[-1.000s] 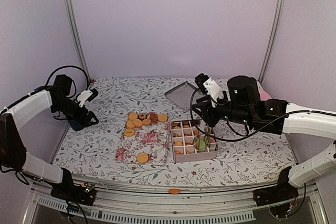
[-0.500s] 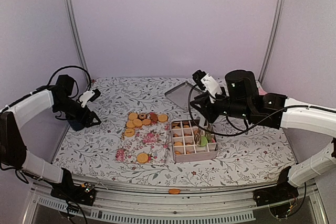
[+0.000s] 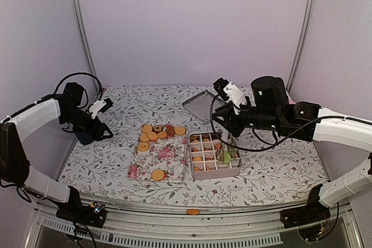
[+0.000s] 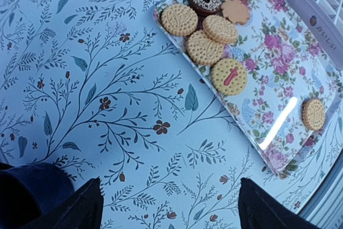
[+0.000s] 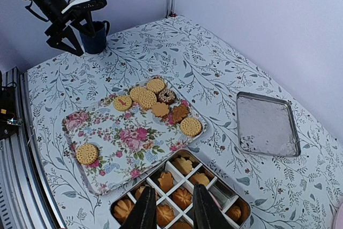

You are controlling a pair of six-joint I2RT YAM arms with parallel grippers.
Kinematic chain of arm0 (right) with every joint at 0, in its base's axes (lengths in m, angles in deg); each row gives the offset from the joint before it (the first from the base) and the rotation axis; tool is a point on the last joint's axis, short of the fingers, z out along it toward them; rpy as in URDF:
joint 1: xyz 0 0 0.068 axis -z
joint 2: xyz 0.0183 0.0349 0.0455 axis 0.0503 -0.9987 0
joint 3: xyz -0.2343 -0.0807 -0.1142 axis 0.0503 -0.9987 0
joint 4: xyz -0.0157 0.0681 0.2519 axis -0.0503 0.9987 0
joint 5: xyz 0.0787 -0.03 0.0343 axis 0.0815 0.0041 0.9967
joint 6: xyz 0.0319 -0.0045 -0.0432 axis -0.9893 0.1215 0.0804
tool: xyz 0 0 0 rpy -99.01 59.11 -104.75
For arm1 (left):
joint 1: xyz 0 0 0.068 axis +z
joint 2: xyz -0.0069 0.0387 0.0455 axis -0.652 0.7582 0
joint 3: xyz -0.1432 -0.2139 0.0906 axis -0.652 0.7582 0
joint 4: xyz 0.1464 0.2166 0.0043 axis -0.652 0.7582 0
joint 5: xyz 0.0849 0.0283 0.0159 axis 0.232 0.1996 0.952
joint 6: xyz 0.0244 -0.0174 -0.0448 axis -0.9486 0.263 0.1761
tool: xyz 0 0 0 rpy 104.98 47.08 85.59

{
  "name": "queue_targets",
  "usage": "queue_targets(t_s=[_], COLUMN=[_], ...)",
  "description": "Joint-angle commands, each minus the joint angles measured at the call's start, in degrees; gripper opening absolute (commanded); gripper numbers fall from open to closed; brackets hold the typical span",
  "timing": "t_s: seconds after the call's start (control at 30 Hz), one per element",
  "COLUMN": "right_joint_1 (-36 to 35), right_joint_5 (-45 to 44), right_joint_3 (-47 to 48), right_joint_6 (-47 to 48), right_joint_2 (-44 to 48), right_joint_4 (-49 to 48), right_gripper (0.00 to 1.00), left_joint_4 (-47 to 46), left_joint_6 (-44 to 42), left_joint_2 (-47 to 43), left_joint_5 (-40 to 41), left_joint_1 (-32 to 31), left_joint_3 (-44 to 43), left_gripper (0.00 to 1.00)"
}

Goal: Pack the cookies
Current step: Place the fake cookies in the empty pocket of the box.

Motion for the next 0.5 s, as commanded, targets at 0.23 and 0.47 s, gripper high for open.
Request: queue_targets(t_s=[0.23,0.47], right_joint_1=[0.4,0.35], right_joint_5=[2.48,2.86], right_joint_3=[-4.8,-4.24], right_joint_6=[-4.03,-3.49], right_joint_2=[3.4,3.58], right_joint_4=[-2.5,-2.54], right_gripper=[0.26,0.29], left_joint_4=[-0.01,0.08], left_joint_6=[0.25,-0.17], left_joint_2=[0.03,-0.39], left_joint_5=[0.07,0.93], left_joint_1=[-0.75,-0.84], left_joint_3=[-1.03,-0.34], left_gripper=[0.87,0.87])
